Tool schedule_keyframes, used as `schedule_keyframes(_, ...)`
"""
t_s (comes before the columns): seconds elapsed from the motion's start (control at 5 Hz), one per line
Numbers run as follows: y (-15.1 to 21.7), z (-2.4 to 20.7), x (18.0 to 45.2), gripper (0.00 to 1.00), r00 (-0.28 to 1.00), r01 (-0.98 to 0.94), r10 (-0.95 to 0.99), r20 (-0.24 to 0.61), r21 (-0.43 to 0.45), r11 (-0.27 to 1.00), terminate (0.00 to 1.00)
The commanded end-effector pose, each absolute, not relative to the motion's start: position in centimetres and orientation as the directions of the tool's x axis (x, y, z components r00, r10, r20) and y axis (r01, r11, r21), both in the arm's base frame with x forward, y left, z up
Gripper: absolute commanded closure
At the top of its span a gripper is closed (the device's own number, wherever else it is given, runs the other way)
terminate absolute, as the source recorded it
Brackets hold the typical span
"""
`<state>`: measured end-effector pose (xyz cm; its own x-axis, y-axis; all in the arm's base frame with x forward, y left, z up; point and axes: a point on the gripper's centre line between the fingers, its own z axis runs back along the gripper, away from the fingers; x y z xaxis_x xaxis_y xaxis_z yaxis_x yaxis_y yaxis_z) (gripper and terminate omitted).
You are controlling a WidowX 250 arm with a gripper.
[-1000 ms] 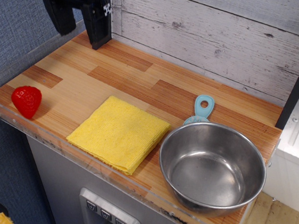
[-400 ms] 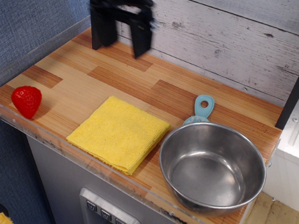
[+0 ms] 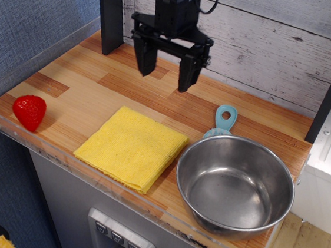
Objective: Place the blue brush behind the red strawberry
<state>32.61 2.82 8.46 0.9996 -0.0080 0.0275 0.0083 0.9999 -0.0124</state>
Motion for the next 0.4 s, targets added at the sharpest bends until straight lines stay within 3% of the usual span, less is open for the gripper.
schedule_keyframes(0.0, 3.9, 7.9, 36.6, 0.0, 0.989, 0.015, -0.007, 0.148, -0.054, 0.998, 0.0)
schedule_keyframes(0.2, 2.0, 7.5, 37.1, 0.0, 0.971, 0.137, -0.117, 0.208, -0.084, 0.987, 0.0)
